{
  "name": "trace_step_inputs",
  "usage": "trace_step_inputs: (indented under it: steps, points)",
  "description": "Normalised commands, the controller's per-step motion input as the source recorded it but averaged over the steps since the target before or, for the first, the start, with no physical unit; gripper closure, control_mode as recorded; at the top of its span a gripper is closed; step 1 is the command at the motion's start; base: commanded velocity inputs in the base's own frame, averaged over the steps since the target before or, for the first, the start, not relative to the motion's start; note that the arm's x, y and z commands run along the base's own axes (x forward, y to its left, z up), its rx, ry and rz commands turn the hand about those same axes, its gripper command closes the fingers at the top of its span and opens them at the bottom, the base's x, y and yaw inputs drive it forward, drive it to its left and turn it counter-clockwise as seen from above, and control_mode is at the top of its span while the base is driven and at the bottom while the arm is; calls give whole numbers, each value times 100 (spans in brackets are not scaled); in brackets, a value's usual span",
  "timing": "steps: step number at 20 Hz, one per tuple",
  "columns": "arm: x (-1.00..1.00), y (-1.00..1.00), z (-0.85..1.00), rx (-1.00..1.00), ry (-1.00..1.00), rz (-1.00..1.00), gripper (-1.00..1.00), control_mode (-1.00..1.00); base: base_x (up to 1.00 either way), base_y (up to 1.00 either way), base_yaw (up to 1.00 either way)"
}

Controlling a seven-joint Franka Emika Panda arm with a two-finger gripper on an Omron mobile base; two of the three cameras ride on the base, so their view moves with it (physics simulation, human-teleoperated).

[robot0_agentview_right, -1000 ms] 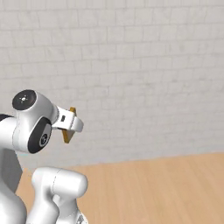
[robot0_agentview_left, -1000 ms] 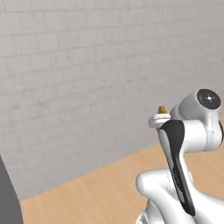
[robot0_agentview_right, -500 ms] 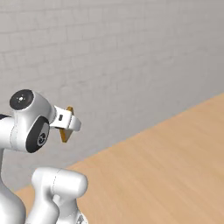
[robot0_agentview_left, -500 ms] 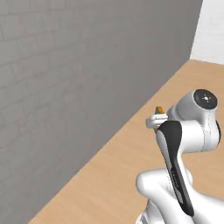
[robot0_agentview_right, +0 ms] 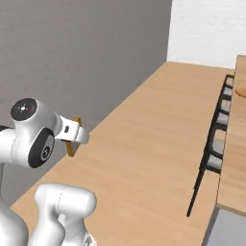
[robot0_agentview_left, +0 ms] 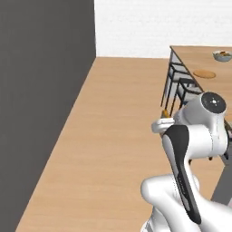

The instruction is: Start the toaster. Once the lever pops up, take the bread to the plate on the dining counter.

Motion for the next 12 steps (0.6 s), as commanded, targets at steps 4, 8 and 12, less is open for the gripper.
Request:
trace_step_inputs:
  steps: [4,8,12]
  points:
    - [0,0,0,0,0,0,100,100,92,28,-46]
    - [0,0,0,0,0,0,100,100,100,46,-27]
    - [0,0,0,0,0,0,100,100,100,55,-24]
